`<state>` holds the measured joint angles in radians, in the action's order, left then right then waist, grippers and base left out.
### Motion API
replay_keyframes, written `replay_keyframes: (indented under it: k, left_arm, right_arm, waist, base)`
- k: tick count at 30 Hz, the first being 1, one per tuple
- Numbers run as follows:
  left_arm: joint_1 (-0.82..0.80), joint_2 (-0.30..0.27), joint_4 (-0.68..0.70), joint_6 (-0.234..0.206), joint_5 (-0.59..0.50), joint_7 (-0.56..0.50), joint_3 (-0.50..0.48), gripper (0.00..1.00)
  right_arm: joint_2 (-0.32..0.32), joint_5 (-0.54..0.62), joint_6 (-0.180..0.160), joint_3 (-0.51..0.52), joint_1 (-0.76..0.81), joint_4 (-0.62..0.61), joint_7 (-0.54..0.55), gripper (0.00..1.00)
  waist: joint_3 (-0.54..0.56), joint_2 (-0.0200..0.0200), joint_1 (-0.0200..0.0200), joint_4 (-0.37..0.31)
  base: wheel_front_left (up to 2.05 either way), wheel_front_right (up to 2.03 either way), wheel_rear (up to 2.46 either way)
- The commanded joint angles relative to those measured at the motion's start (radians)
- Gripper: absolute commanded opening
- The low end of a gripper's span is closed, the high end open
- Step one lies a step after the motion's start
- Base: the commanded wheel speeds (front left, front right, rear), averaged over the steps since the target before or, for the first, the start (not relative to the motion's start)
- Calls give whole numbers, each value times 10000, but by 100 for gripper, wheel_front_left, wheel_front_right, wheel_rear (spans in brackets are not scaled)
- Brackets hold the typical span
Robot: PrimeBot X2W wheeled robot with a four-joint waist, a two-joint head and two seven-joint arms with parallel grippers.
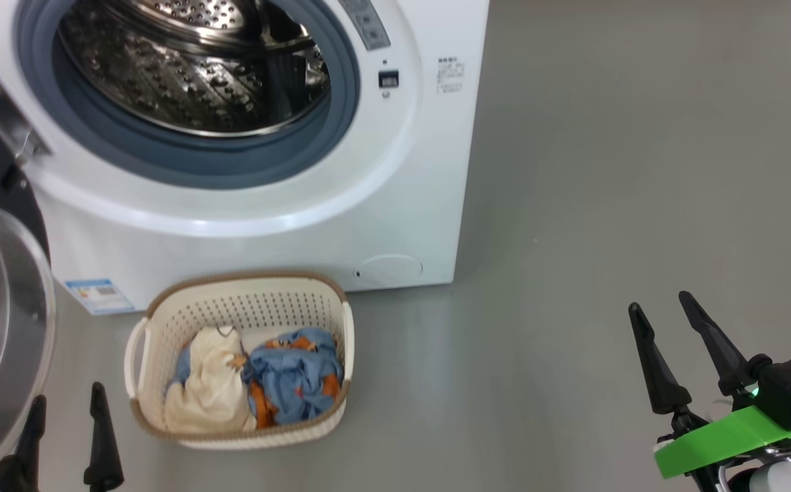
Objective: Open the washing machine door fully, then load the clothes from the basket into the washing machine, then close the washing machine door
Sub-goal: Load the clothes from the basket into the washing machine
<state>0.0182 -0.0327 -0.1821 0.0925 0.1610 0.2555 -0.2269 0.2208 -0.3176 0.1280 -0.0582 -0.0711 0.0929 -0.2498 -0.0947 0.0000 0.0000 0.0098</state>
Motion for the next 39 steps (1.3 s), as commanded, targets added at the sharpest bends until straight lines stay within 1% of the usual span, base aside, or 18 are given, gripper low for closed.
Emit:
replay_keyframes:
  k: [1, 7, 13, 39]
  left_arm:
    - [-406, -175, 235, -39, -86, 63, -340, 100]
    - [-444, -175, 364, -184, -111, 63, -381, 100]
    - [-434, -175, 341, -239, -73, 63, -315, 100]
    - [-132, -175, 558, -305, -84, 63, 149, 100]
  right_arm:
    - [103, -32, 27, -190, -230, -258, -120, 100]
    - [118, -61, 27, -192, -255, -246, -120, 100]
    - [121, -57, 27, -177, -263, -251, -120, 100]
    - [98, -40, 27, -193, -154, -221, -120, 100]
  waist:
    - [-4, 0, 0, -3]
    - [-47, 0, 0, -9]
    - [-82, 0, 0, -4]
    - [-82, 0, 0, 21]
  base:
    - [212, -212, 0]
    - [165, -165, 0]
    - [83, -83, 0]
    - [3, -3, 0]
